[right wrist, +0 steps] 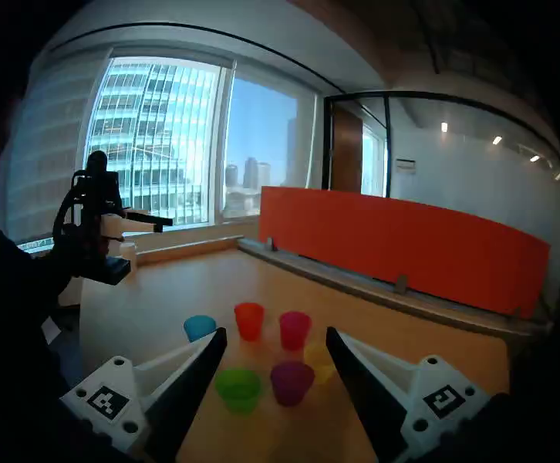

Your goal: Pour water

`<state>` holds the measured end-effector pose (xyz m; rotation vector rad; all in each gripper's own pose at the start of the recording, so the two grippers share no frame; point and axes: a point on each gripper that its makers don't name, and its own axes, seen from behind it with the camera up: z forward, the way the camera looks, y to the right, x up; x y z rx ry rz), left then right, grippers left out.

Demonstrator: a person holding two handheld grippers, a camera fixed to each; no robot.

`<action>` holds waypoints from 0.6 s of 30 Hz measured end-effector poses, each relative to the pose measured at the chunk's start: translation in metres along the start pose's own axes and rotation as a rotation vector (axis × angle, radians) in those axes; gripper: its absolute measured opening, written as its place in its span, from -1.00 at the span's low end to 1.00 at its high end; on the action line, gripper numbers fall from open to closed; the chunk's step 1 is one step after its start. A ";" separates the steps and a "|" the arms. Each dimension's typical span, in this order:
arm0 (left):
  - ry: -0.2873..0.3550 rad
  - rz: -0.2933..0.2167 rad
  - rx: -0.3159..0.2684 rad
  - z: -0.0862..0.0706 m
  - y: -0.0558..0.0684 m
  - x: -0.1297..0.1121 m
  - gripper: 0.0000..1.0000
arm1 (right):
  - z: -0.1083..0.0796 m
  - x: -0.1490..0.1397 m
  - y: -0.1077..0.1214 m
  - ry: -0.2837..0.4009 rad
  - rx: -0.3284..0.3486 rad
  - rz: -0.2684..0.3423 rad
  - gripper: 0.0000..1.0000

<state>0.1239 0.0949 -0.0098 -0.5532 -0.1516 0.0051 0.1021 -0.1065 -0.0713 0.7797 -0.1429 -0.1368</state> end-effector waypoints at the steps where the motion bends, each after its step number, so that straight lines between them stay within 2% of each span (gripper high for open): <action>1: -0.005 -0.001 -0.007 0.000 0.001 -0.001 0.74 | 0.000 -0.001 -0.001 -0.005 0.005 -0.002 1.00; 8: -0.060 0.003 -0.065 -0.002 0.010 -0.017 0.74 | 0.000 -0.010 -0.009 -0.043 0.045 -0.021 1.00; 14: -0.078 0.004 -0.111 -0.003 0.017 -0.027 0.74 | 0.002 -0.022 -0.019 -0.082 0.085 -0.035 1.00; 18: -0.104 0.021 -0.122 -0.002 0.016 -0.037 0.74 | 0.004 -0.031 -0.023 -0.105 0.104 -0.034 1.00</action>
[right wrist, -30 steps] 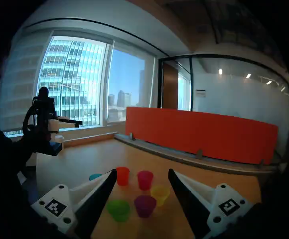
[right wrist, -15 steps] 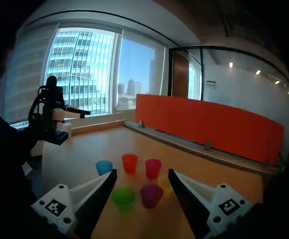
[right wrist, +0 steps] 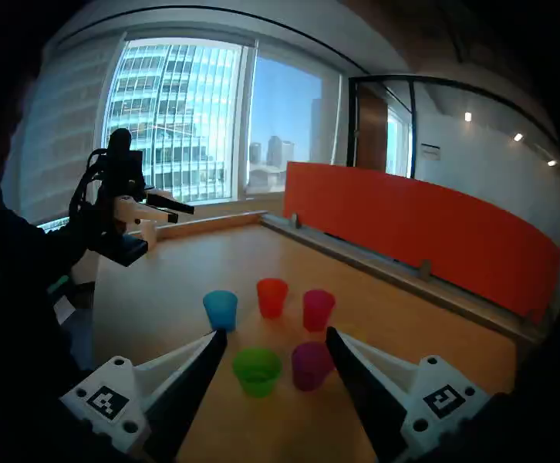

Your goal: Pour water

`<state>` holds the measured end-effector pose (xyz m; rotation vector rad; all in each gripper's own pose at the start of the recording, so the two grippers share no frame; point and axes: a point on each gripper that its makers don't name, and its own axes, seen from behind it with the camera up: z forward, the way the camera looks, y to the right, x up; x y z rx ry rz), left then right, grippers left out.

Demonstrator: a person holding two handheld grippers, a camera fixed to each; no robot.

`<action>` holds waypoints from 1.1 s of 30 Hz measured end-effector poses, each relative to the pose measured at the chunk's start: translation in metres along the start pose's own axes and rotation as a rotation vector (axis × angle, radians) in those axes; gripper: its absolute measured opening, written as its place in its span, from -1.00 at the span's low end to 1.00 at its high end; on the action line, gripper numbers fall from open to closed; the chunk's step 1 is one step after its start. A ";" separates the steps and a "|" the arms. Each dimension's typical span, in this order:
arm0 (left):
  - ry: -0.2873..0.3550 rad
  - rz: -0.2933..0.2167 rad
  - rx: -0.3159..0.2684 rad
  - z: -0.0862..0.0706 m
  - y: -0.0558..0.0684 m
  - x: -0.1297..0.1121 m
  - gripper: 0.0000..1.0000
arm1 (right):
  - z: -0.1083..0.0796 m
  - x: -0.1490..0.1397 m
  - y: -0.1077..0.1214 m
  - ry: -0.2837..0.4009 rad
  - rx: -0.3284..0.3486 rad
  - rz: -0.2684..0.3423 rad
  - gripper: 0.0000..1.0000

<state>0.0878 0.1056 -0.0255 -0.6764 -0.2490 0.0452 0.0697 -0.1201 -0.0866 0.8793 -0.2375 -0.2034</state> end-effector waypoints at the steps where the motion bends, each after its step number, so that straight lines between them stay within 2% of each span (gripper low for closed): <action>1: -0.005 0.007 -0.001 0.000 0.000 -0.002 0.74 | 0.001 -0.003 -0.001 -0.005 0.004 -0.001 1.00; 5: -0.023 0.033 -0.002 0.002 -0.001 -0.012 0.74 | 0.006 -0.014 -0.003 -0.026 0.018 -0.008 1.00; 14: -0.065 0.055 -0.017 0.008 0.001 -0.041 0.74 | 0.017 -0.044 -0.007 -0.076 0.032 -0.025 1.00; 27: -0.155 0.063 -0.046 0.020 0.006 -0.091 0.74 | 0.037 -0.087 -0.014 -0.149 0.045 -0.032 1.00; 33: -0.203 0.063 -0.065 0.026 0.012 -0.116 0.74 | 0.046 -0.103 -0.015 -0.175 0.042 -0.034 1.00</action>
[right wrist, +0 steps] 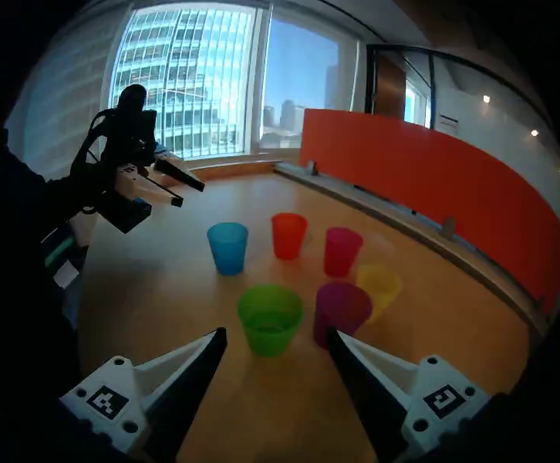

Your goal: Pour water

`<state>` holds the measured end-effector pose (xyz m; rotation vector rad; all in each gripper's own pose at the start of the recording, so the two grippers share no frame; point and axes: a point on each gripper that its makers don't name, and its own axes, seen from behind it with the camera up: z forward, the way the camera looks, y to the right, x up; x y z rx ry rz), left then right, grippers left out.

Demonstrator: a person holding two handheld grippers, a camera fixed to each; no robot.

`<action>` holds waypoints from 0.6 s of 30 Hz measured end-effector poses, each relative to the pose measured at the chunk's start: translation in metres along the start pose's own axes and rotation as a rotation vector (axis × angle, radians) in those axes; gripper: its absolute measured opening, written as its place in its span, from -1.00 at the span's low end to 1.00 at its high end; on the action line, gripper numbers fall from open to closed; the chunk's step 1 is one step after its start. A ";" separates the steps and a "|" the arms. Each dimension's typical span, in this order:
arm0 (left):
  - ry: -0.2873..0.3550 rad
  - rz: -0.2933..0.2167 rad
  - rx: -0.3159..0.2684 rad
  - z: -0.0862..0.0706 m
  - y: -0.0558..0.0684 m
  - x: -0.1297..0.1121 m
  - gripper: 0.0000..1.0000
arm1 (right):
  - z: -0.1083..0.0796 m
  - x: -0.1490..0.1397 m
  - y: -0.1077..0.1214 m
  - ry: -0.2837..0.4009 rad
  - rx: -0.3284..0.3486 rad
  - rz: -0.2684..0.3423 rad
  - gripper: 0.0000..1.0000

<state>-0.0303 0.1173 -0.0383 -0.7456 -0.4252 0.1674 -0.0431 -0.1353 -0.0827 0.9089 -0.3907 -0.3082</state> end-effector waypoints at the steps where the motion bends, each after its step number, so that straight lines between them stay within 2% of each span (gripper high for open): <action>1: -0.007 0.001 -0.003 0.002 0.001 -0.004 0.74 | 0.002 -0.002 0.000 -0.003 0.001 0.001 1.00; 18: -0.108 0.007 -0.037 0.022 0.008 -0.044 0.74 | 0.035 -0.026 -0.006 -0.052 0.012 -0.003 1.00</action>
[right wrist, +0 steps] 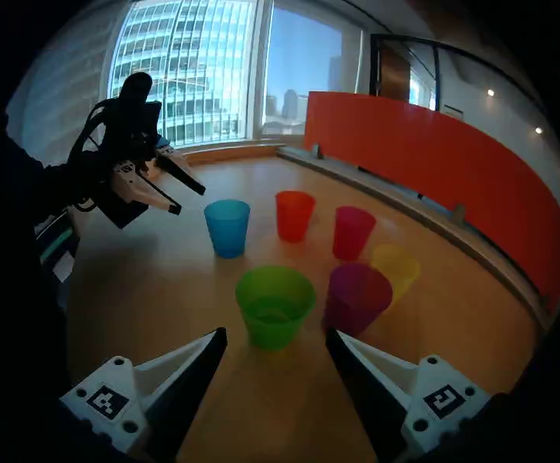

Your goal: Pour water

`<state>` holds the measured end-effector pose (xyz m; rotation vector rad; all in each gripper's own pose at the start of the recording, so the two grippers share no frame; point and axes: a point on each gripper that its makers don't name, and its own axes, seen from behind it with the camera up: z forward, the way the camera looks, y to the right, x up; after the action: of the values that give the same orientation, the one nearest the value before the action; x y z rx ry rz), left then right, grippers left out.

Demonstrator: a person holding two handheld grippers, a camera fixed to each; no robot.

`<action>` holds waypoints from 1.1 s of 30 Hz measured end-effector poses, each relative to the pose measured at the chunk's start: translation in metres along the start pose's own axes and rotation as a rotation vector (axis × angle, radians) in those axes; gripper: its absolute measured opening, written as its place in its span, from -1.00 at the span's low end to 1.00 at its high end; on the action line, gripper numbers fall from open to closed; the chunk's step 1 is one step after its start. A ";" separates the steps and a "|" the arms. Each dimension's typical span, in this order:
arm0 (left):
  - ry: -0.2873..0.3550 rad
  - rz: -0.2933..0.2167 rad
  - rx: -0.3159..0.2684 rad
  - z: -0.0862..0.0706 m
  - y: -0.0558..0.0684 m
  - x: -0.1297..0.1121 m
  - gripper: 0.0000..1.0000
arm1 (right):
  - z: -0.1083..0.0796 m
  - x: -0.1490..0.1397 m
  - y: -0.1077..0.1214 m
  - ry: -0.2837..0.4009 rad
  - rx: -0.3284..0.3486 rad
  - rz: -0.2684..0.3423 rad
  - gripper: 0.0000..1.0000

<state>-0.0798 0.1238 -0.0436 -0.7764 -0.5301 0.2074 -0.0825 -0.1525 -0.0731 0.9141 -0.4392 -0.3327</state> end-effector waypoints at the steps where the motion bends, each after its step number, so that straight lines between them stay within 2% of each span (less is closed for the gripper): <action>1: -0.002 -0.003 -0.001 0.001 0.000 -0.001 0.74 | 0.002 -0.001 0.000 -0.002 0.001 0.000 1.00; 9: -0.011 0.001 0.010 0.001 -0.005 -0.005 0.74 | 0.021 -0.003 -0.001 -0.014 0.006 0.001 1.00; 20: -0.023 0.010 -0.003 0.005 -0.004 -0.008 0.74 | 0.044 -0.001 0.000 -0.019 0.013 -0.014 1.00; 33: -0.034 0.025 -0.009 0.011 -0.004 -0.009 0.74 | 0.060 0.004 -0.002 -0.011 0.026 -0.013 1.00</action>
<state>-0.0934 0.1247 -0.0376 -0.7900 -0.5544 0.2418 -0.1089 -0.1964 -0.0419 0.9413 -0.4488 -0.3453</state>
